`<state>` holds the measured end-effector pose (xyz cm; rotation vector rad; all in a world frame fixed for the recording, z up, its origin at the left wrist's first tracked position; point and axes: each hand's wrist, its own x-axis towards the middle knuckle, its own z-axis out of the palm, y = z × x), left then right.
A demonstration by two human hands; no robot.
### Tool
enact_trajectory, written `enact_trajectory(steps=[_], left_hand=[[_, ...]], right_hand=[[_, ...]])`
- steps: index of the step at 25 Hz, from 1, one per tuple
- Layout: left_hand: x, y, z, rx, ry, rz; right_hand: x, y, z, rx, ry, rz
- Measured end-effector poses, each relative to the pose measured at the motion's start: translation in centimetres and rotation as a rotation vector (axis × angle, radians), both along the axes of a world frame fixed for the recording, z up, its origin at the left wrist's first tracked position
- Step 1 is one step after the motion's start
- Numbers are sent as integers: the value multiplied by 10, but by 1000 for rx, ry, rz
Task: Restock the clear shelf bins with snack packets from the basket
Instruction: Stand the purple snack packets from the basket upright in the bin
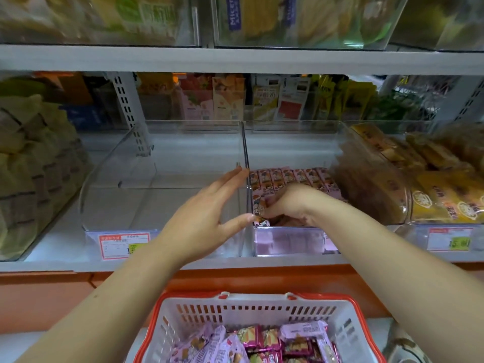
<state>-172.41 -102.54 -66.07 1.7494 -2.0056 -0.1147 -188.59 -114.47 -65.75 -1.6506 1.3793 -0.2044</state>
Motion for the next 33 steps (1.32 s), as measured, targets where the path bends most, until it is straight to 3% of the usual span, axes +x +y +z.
enact_trajectory(steps=[8, 12, 15, 17, 18, 22, 24, 27, 30, 33], left_hand=[[-3, 5, -2, -20, 11, 28], [-9, 29, -8, -201, -131, 70], [-22, 56, -16, -396, -98, 10], [-39, 75, -34, -282, -106, -76], [-49, 84, -51, -157, -106, -113], [-80, 120, -149, 409, -58, -123], [-85, 141, -189, 614, -95, -67], [-83, 164, -221, 752, -165, -28], [-77, 173, -234, 718, -227, -57], [-70, 174, -238, 701, -234, -75]], right_hand=[[-8, 13, 18, -52, 36, 63], [-29, 38, 22, -482, -204, -81], [-56, 85, 14, -713, -492, -206], [-73, 113, -15, -660, -531, -234], [-83, 124, -39, -595, -456, -230], [-124, 150, -157, -126, 212, 41], [-137, 171, -200, 21, 393, 179], [-131, 201, -230, 135, 309, 281], [-105, 219, -252, 121, 217, 340], [-91, 221, -269, 98, 250, 339]])
